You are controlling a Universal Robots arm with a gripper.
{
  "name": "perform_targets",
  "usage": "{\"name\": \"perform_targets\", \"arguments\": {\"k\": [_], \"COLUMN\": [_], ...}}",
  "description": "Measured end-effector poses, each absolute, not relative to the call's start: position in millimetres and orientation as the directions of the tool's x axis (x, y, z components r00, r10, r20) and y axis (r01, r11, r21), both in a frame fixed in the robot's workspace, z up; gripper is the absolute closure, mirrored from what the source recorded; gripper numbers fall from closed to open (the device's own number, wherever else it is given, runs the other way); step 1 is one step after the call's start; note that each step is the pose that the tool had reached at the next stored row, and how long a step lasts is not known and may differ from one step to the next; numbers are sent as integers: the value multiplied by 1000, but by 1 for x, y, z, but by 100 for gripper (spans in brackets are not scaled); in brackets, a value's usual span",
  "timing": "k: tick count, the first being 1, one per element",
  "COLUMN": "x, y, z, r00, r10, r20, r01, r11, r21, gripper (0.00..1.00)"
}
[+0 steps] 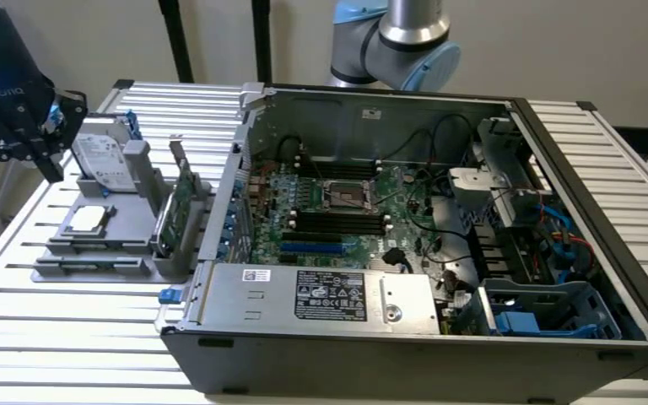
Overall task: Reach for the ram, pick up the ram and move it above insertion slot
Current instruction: 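Pick up the ram and move it above insertion slot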
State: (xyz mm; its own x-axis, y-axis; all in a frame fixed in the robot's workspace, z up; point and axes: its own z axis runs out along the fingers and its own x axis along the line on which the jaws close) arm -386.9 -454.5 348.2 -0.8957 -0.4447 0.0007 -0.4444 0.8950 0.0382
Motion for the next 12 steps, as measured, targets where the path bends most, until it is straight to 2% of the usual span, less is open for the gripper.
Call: {"name": "perform_targets", "arguments": {"k": [12], "x": [-387], "y": [-455], "z": [348], "r00": [-777], "r10": [-629], "r20": [1], "r01": [-629], "r11": [777], "r21": [38], "gripper": [89]}}
